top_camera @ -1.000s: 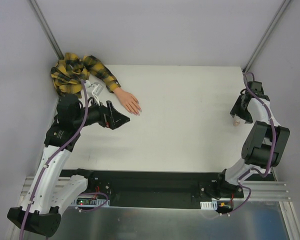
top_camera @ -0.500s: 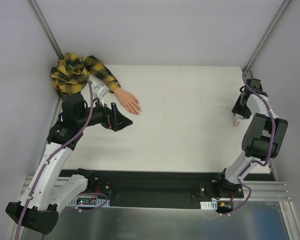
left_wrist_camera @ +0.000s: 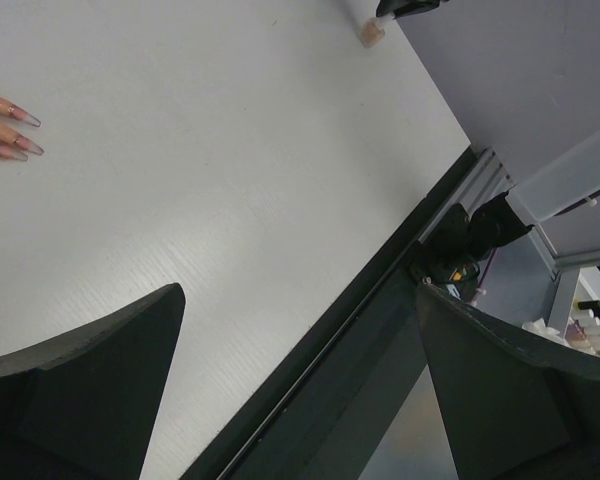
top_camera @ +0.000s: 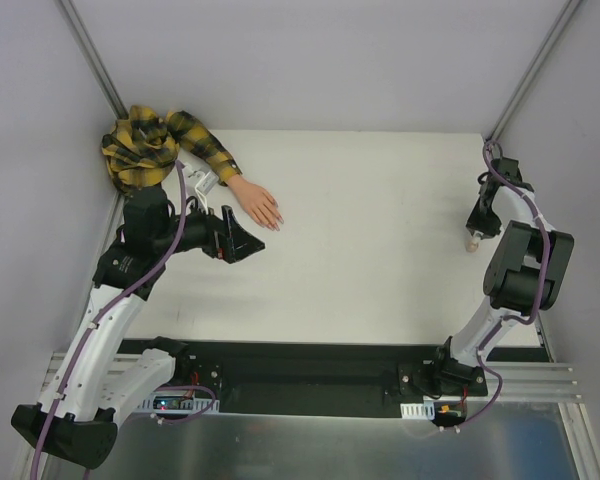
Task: Paint the nails
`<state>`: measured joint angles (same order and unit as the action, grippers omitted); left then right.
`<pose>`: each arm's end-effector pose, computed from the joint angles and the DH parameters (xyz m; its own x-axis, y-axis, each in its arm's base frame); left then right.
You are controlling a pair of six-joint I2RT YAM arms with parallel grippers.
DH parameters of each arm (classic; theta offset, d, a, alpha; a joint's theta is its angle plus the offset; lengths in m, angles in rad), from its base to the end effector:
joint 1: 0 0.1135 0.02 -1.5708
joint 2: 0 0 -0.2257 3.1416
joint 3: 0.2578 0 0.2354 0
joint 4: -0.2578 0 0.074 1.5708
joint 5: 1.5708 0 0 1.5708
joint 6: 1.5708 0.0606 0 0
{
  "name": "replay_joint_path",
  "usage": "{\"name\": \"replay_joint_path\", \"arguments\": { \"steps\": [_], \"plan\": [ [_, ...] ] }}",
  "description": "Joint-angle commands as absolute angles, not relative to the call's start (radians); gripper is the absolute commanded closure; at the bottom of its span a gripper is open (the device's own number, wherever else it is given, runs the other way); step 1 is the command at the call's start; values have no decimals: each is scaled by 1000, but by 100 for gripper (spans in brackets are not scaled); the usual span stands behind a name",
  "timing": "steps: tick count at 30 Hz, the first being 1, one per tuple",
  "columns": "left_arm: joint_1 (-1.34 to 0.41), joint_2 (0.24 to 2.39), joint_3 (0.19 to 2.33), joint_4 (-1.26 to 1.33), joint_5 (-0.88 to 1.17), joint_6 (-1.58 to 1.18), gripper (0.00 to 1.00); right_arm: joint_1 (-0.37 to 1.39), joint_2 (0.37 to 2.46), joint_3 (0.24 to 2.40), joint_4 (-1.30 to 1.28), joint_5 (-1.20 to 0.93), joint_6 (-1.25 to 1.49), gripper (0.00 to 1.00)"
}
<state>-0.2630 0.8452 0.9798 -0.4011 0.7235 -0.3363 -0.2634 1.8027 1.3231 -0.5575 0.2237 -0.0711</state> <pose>0.1855 -0.0915 0.3409 -0.5079 -0.1194 -0.8531 0.6822 0.5490 -0.4829 0.3530 -0.1091 0.1668 -0.8549 0.1588 -0.4939 0.3029 0.9257 -0.2267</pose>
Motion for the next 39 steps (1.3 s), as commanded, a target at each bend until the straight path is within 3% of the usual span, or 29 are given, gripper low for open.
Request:
{"name": "replay_joint_path", "arguments": {
  "steps": [1,3,5,6,11,17,24,32,37,39],
  "plan": [
    [-273,847,1025,-387,710,-337,1,-265,1812,1364,-586,236,-75,76],
    [-273,850,1023,-388,703,-347,1,-262,1813,1362,-594,244,-77,83],
    [-273,851,1020,-390,675,-356,1,-241,1801,1358,-600,262,-77,98],
    [-273,854,1020,-391,660,-359,1,-227,1795,1358,-618,302,-77,99],
    [-273,882,1025,-423,548,-382,1,-31,1662,1301,-666,354,-11,99],
    [-273,900,1023,-434,483,-394,1,331,1542,1198,-719,396,80,99],
    [-273,930,988,-433,414,-411,1,763,1563,1200,-758,387,247,99],
    [-275,923,962,-431,405,-457,3,974,1666,1238,-678,399,330,99],
    [-298,928,942,-430,419,-472,8,991,1684,1229,-629,393,334,98],
    [-314,937,933,-431,419,-480,8,999,1697,1232,-624,391,333,93]
  ]
}}
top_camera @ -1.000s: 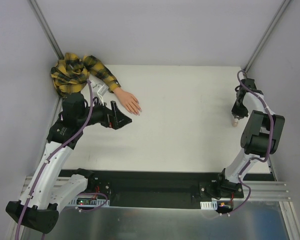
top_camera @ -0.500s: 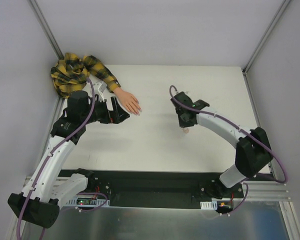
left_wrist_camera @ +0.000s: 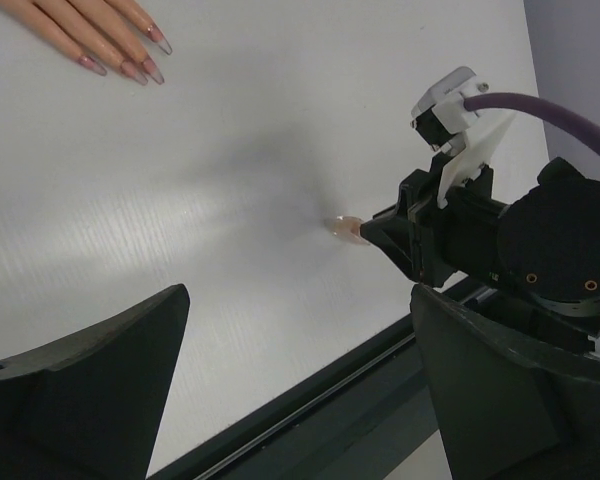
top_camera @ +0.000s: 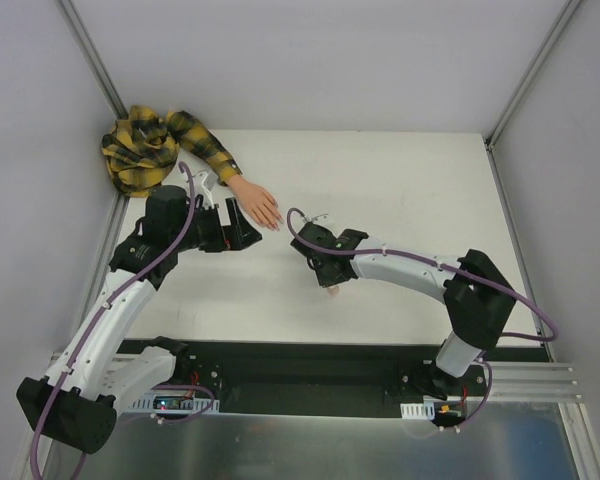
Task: Paint the nails
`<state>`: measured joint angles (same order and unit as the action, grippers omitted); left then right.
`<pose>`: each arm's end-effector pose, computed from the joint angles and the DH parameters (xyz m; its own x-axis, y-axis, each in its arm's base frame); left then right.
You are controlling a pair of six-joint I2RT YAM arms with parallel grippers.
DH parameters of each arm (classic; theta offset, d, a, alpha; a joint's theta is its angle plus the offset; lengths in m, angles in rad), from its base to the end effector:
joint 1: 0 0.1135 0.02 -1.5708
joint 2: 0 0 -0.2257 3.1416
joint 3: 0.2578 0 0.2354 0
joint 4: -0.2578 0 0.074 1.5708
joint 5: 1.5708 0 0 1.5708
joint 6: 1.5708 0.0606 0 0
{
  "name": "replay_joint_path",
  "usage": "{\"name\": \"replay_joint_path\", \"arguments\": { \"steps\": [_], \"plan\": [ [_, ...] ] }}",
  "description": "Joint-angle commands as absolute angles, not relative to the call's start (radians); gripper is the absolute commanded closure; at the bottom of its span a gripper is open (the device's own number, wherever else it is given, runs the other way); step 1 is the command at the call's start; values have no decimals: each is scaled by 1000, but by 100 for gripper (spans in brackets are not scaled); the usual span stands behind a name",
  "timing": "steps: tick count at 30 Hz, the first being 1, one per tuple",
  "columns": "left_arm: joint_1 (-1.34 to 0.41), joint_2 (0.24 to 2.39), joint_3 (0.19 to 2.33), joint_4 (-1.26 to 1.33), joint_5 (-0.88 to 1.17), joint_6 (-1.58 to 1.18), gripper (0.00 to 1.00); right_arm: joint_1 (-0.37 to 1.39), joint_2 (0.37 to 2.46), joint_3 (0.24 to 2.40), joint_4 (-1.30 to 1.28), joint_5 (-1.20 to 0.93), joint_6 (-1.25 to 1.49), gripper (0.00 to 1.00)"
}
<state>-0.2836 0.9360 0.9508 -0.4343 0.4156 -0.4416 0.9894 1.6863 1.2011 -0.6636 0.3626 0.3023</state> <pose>0.2150 -0.0882 0.3059 -0.6142 -0.2282 -0.7554 0.3844 0.7495 -0.5390 0.1986 0.2630 0.1654 -0.6872 -0.5388 -0.4874 -0.5206 0.8331 -0.1870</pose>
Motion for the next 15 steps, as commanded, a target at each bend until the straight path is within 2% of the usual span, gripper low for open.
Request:
{"name": "replay_joint_path", "arguments": {
  "steps": [1,6,10,13,14,15],
  "plan": [
    [-319,940,933,-431,420,-488,8,1000,1701,1232,-620,390,331,92],
    [-339,923,917,-431,382,-509,8,1002,1694,1193,-566,350,334,82],
    [-351,928,916,-430,374,-534,9,1002,1698,1187,-545,327,327,80],
    [-377,942,913,-431,356,-546,9,1002,1695,1181,-538,314,313,68],
    [-385,946,913,-431,351,-551,10,1003,1689,1181,-538,319,307,59],
    [-393,948,911,-431,342,-561,10,1003,1674,1181,-543,321,298,54]
  ]
}}
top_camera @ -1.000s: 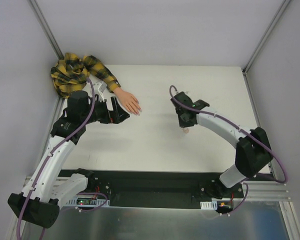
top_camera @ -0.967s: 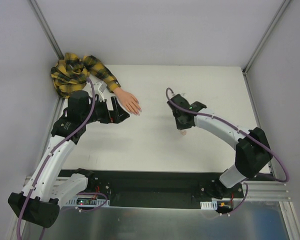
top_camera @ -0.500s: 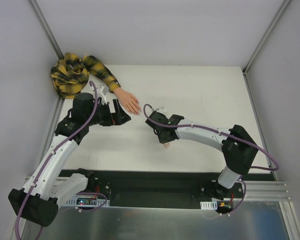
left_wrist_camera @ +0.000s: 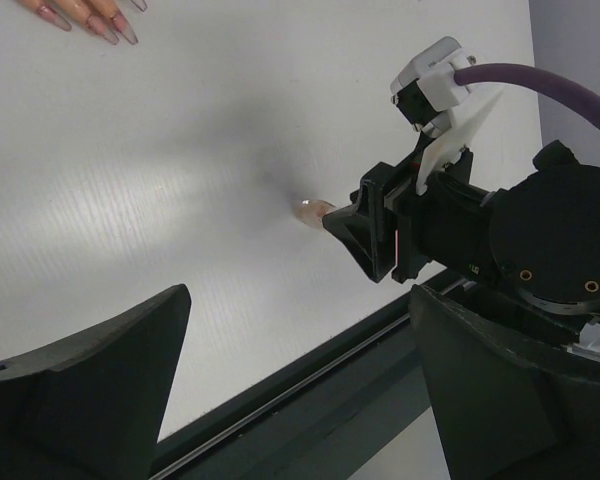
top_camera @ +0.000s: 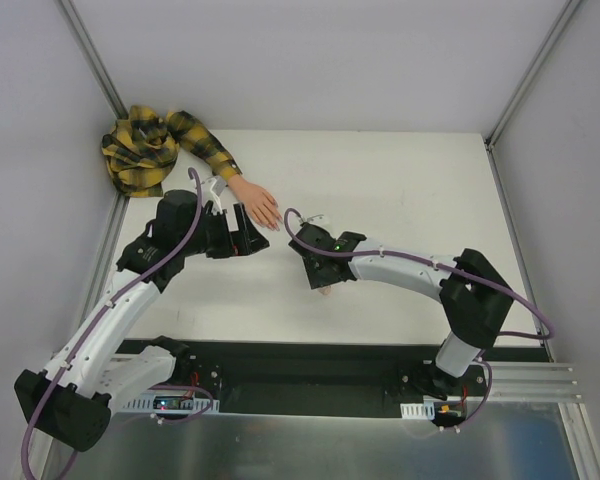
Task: Paint the nails
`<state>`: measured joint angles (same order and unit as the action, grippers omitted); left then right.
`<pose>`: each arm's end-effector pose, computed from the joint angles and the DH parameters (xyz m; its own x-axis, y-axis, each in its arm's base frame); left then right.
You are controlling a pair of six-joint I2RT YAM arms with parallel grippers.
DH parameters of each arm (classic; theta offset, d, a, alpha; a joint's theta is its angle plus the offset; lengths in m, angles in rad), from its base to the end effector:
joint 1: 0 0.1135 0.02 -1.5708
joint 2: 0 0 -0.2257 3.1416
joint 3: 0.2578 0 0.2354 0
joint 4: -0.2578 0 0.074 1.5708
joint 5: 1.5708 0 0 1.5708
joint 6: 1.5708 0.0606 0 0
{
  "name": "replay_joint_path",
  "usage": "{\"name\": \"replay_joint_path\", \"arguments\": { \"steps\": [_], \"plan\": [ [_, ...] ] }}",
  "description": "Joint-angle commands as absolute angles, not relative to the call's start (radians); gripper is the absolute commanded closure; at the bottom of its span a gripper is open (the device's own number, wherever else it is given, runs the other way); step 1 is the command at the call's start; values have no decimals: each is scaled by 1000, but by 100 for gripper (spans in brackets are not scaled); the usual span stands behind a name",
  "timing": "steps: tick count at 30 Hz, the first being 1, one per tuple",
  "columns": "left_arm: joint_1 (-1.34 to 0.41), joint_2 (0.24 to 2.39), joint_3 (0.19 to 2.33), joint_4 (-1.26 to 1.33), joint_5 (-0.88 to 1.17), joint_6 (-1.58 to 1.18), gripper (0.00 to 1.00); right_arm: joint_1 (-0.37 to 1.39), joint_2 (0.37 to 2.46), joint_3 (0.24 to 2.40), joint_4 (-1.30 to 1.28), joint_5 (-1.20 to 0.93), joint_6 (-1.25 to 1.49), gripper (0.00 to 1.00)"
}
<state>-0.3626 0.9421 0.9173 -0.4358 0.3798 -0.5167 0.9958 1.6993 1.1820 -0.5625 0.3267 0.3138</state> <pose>0.2099 -0.1037 0.2925 -0.6775 -0.2337 -0.6974 0.3511 0.7305 -0.5858 0.2004 0.2734 0.1611 -0.6761 -0.5057 -0.5358 -0.5297 0.8391 -0.1236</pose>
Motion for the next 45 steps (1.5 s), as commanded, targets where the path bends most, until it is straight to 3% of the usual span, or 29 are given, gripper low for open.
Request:
{"name": "replay_joint_path", "arguments": {
  "steps": [1,2,4,6,10,12,14,21,25,27,45],
  "plan": [
    [-408,948,907,-431,324,-566,10,1002,1661,1183,-548,327,292,49],
    [-416,950,905,-431,310,-571,11,1000,1648,1184,-555,327,287,42],
    [-437,957,899,-431,285,-594,21,974,1577,1183,-589,331,269,37],
    [-494,975,902,-431,276,-627,20,939,1496,1136,-610,334,261,32],
    [-665,1050,919,-436,120,-719,15,755,1226,1039,-650,304,192,10],
    [-765,1086,930,-440,5,-796,16,695,1162,1017,-704,305,166,3],
    [-825,1153,959,-459,-128,-847,22,618,1070,983,-733,327,146,4],
    [-1011,1493,1205,-619,-325,-1060,21,439,876,876,-804,304,152,4],
    [-1023,1630,1348,-721,-347,-1103,25,420,812,868,-808,282,130,4],
    [-1031,1673,1393,-747,-360,-1127,32,417,801,879,-816,294,118,4],
    [-1068,1911,1546,-796,-365,-1137,56,402,758,842,-807,293,77,4]
  ]
}}
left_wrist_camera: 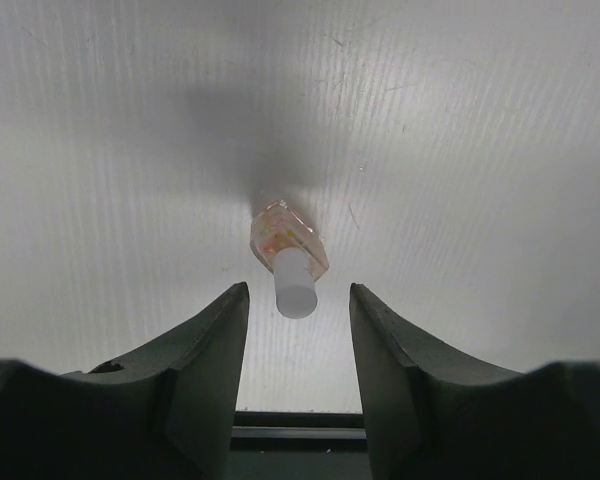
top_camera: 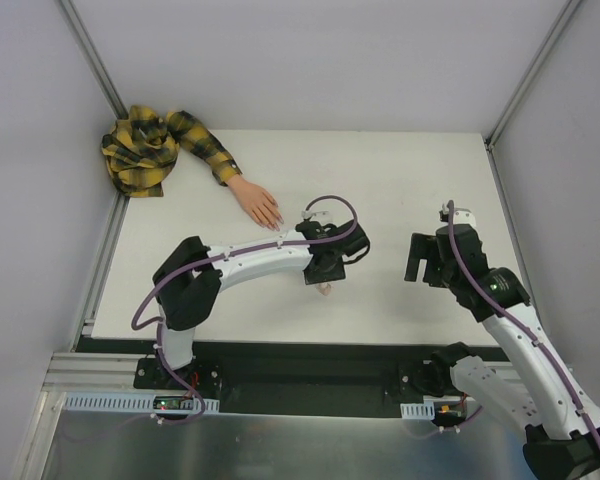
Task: Paint the nails
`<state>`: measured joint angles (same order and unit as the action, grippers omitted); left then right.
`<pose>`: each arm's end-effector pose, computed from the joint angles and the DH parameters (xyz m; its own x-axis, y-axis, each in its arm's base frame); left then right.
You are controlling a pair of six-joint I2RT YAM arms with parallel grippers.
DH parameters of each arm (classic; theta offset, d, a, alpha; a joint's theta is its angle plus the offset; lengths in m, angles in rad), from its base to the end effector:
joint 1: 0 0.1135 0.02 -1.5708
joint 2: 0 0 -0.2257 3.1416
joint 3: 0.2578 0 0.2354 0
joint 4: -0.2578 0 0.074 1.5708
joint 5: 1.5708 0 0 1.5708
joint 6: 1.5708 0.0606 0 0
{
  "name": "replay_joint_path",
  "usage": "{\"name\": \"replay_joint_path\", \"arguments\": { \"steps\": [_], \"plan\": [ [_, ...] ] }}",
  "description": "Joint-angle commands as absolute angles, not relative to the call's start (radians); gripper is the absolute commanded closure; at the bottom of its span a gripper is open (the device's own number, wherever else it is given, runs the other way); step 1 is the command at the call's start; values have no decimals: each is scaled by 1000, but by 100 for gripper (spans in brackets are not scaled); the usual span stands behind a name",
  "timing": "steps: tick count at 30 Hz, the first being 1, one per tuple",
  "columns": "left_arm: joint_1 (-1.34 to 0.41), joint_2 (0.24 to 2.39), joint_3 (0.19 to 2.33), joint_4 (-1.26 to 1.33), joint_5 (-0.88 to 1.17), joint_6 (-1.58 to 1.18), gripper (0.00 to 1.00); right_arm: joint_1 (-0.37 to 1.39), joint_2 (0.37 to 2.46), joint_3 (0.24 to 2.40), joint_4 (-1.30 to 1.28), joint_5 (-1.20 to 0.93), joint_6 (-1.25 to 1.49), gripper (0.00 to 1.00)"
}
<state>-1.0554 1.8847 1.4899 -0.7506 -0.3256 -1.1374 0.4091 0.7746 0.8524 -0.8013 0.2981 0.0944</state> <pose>0.2027 -0.3186 0.1763 -0.8777 -0.1952 -0.4377 -0.0885 0.9636 -0.2522 0.1721 0.0552 0.2615 -0.6215 -0.1712 -0.7645 -0.1202 0.9851 -0.1229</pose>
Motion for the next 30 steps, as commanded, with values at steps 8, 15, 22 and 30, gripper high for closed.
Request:
{"name": "replay_joint_path", "arguments": {
  "steps": [8,15,22,30],
  "plan": [
    [-1075,1939,1562,-807,-368,-1132,65,402,761,836,-796,288,74,4],
    [-1078,1962,1565,-819,-379,-1129,65,402,769,834,-795,275,69,4],
    [-1081,1974,1565,-821,-377,-1124,73,400,773,836,-793,264,67,4],
    [-1083,1906,1563,-816,-351,-930,100,400,773,827,-704,-39,-34,4]
  ]
}}
